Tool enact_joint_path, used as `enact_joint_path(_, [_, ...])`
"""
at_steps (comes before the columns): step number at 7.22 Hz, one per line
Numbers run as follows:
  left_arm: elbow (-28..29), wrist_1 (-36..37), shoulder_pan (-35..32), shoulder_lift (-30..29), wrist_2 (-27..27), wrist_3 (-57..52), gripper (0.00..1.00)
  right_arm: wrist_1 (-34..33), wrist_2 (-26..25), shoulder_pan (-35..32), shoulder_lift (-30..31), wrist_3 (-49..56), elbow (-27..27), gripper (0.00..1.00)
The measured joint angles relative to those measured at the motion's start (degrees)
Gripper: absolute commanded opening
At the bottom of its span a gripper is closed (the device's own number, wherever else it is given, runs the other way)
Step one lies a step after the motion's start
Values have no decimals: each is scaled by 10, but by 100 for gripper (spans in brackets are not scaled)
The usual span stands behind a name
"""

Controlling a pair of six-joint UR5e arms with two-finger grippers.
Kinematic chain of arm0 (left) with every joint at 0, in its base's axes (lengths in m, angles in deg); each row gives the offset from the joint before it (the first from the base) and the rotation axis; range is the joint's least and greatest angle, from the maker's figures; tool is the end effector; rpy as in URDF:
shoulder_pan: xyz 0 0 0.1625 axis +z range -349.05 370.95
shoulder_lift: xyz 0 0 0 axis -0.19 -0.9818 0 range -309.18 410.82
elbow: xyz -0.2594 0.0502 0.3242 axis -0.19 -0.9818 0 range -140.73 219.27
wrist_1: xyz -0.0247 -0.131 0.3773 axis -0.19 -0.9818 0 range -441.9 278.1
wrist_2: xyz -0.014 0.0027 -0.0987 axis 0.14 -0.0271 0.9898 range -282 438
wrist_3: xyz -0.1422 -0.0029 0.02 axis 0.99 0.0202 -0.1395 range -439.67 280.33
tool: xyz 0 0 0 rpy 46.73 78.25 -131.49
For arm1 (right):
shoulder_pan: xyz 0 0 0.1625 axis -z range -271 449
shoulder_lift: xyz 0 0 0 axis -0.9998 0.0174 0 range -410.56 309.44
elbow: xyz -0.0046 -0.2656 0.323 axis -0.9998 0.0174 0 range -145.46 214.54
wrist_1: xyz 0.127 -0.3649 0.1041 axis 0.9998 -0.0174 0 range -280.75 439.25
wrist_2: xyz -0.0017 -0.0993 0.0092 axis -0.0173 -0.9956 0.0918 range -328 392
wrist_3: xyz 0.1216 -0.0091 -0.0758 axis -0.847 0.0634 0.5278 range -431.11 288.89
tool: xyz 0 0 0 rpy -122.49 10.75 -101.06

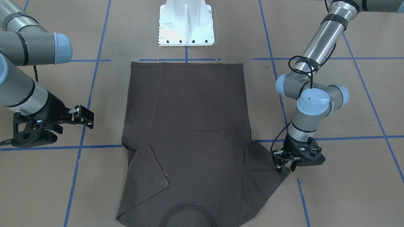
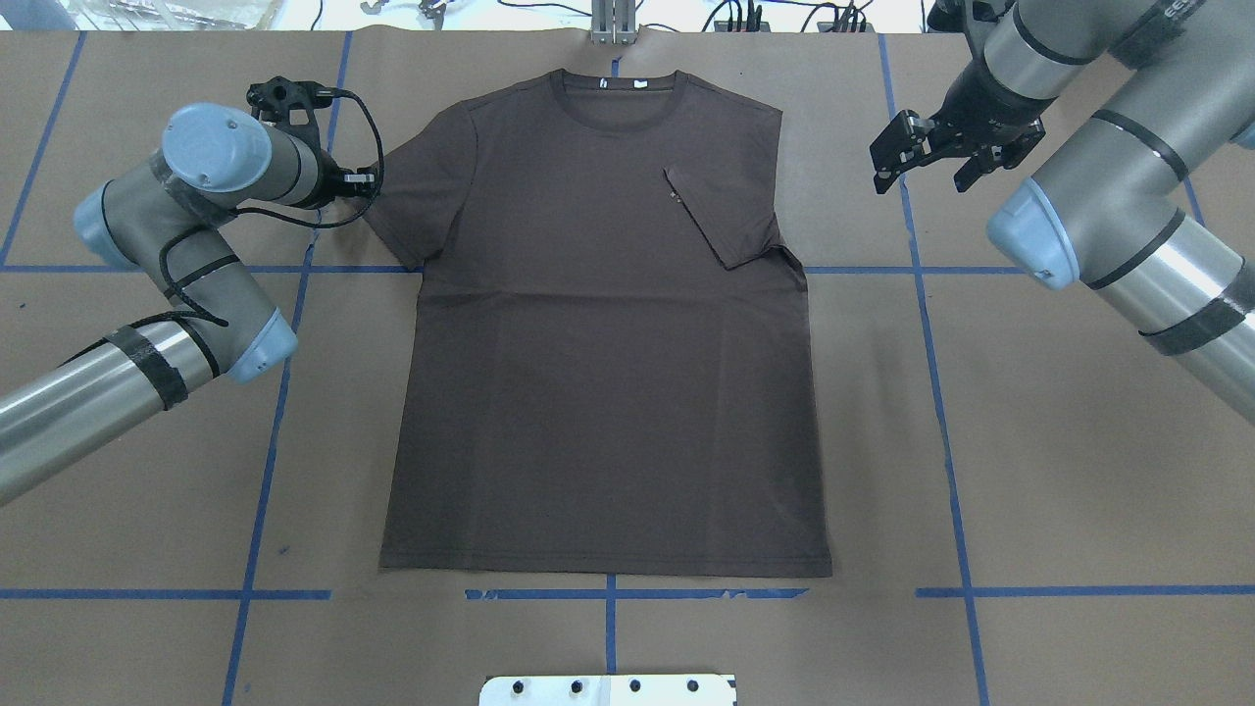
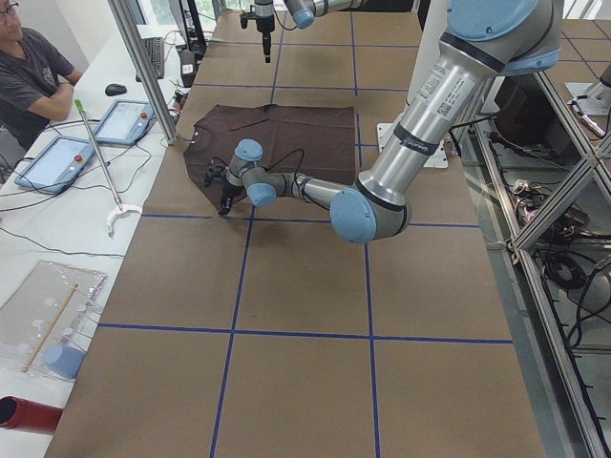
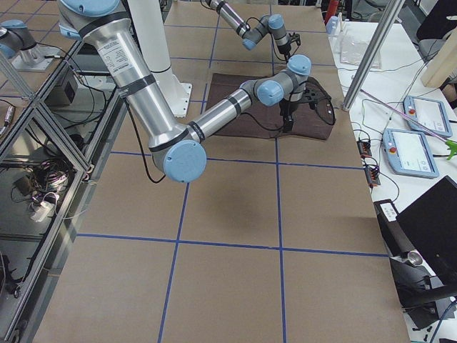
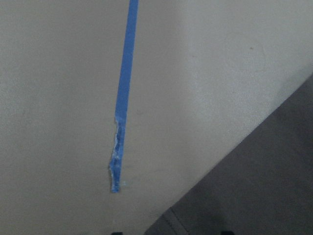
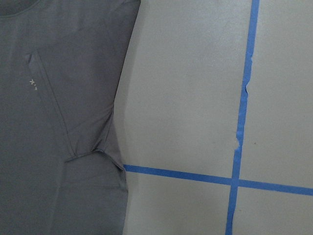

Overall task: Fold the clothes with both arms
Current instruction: 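Raise the right gripper away while the left gripper moves toward the other sleeve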

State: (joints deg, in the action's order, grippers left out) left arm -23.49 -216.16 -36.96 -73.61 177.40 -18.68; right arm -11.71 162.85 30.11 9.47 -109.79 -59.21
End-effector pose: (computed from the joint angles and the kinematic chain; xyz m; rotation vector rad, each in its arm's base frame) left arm 0.4438 -0.6553 0.4704 0.4384 0.7984 -0.2331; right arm -0.3099 -0.5901 0.3528 0.0524 -0.8800 -0.0801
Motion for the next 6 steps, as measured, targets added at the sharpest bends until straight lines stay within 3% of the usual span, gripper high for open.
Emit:
enact_joint_path(1, [0,1,0,-1,0,0,0,0,0,0,0,0,1,100])
enact_joint_path(6, [-15,33,-6,-27,5,1,0,2,0,-1,1,3,5,100])
